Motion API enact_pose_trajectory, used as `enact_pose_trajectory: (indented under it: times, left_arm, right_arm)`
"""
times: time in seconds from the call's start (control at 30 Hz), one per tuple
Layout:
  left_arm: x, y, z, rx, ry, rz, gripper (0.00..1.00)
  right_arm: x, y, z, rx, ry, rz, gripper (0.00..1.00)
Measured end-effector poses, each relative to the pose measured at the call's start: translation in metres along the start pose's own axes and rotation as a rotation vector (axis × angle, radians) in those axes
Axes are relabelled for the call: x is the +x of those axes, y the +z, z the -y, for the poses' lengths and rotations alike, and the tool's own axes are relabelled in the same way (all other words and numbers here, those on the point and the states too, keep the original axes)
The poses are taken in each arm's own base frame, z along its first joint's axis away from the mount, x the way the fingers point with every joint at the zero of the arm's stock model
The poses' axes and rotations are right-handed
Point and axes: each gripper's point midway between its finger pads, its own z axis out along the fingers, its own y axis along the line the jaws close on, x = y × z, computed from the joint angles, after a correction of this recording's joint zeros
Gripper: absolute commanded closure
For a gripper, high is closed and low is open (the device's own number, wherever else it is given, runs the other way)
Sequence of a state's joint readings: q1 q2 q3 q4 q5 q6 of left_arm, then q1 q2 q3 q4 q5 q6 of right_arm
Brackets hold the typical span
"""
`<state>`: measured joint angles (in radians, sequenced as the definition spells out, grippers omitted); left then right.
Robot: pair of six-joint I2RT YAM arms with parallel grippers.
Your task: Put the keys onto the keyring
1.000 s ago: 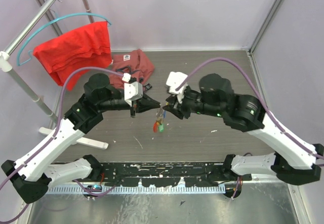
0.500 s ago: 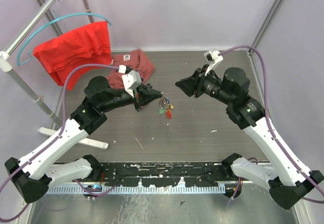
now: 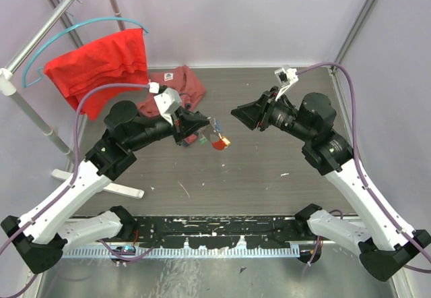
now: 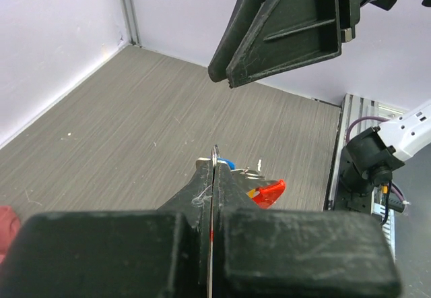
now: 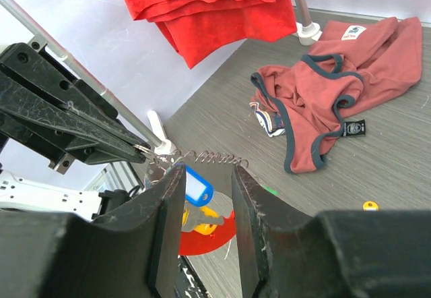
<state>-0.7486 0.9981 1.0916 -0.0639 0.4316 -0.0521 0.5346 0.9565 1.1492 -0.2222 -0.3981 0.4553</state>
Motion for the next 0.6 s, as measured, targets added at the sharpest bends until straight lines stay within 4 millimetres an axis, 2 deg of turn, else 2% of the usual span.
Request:
enact_pose_trajectory:
  times: [0.23,0.37,0.6]
  left_arm:
    - [-0.01,-0.008,0.0,-0.018,0.035,0.034,1.0]
    - [-0.015,-0.007,0.001,-0.011,0.036,0.06,1.0]
    - [-0.041,-0.005,0.011,0.036,0.022,0.165,1.0]
  right_arm:
    - [-0.005,-0.001,-0.015,-0.085,0.028,0.047,0.6]
    - [0.0,0.003,-0.027,-0.182,0.074,0.058,0.58]
    - [-0.002,0.007,-0.042,-0.305,0.123,0.089,0.56]
